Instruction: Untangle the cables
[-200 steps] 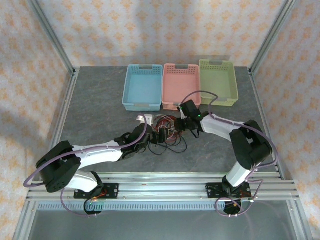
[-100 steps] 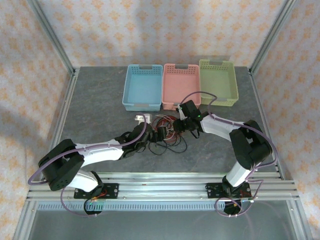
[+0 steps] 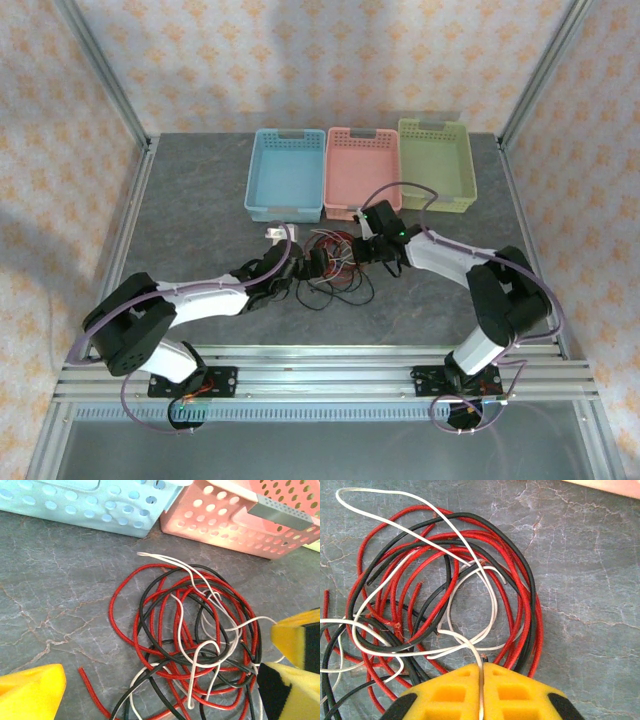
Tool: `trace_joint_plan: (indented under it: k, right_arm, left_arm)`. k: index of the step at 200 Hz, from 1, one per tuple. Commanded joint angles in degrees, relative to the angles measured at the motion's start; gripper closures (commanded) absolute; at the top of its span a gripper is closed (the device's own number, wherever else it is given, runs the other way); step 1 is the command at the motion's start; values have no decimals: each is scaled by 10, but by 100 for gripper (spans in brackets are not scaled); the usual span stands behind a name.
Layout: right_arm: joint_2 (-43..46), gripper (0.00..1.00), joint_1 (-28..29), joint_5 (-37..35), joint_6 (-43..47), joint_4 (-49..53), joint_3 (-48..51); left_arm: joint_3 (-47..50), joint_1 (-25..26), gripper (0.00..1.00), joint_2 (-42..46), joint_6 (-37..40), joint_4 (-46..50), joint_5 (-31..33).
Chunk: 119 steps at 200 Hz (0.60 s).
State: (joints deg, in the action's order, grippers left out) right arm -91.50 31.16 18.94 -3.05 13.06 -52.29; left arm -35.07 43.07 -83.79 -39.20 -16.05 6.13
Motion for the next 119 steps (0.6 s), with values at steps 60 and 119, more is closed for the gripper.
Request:
trace_joint_plan:
  k: [60, 119]
  right_arm:
    - [73, 100, -1, 31, -24, -46, 40]
    - [103, 100, -1, 43, -26, -57, 57]
  left_arm:
    - [-91, -3, 1, -86, -1, 39, -8]
    - [-117, -2, 1, -126, -2, 41, -16]
